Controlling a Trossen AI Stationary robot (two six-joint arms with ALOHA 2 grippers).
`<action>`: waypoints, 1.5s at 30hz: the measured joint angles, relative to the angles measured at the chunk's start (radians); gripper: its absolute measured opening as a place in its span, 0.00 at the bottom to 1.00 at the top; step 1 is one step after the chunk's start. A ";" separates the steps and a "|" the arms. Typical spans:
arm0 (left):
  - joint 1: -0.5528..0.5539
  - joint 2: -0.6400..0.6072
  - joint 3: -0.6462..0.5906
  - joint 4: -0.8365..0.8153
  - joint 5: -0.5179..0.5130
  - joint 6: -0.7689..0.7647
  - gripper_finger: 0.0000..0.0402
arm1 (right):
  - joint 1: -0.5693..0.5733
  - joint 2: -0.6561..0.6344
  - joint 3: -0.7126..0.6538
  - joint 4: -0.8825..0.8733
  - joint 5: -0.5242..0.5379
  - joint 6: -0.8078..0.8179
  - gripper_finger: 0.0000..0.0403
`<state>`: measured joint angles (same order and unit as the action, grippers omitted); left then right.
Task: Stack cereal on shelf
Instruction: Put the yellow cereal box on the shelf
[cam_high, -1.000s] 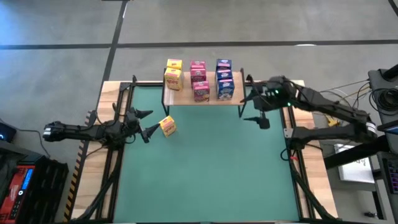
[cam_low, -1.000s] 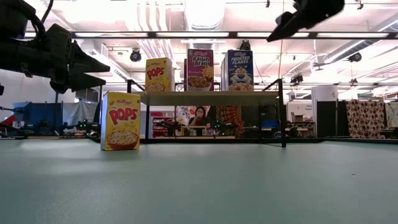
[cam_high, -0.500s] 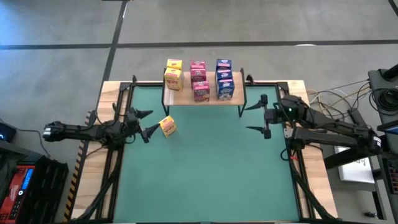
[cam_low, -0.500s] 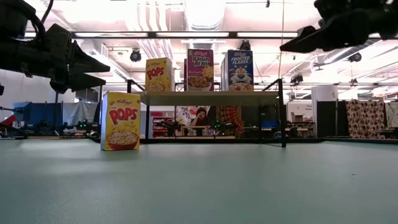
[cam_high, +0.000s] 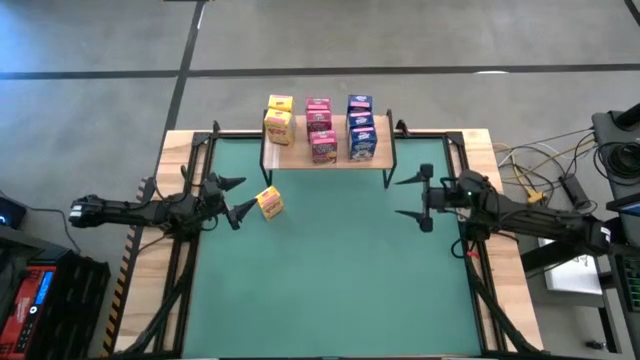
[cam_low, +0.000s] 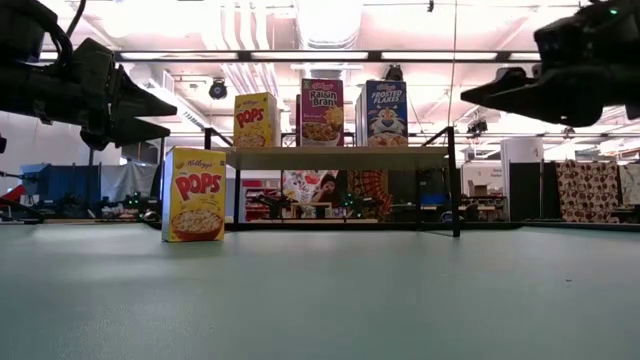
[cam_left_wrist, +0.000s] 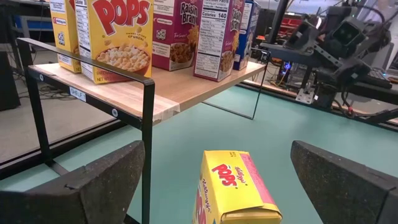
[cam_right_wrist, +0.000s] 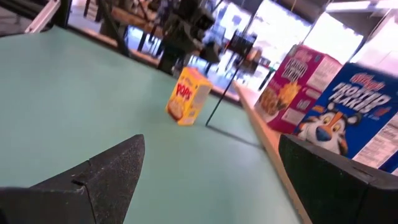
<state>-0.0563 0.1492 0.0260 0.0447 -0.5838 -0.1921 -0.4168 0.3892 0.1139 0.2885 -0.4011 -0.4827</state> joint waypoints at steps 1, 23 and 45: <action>0.000 0.000 0.000 0.000 0.000 0.000 0.96 | 0.000 -0.007 -0.020 0.034 0.000 0.000 0.89; 0.000 0.000 0.000 0.000 0.000 0.000 0.96 | 0.000 -0.027 -0.100 0.120 0.008 0.073 0.89; 0.000 0.000 0.000 -0.004 0.000 0.023 0.96 | 0.000 -0.027 -0.101 0.118 0.009 0.091 0.89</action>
<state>-0.0563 0.1493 0.0257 0.0406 -0.5838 -0.1694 -0.4171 0.3626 0.0128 0.4065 -0.3923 -0.3921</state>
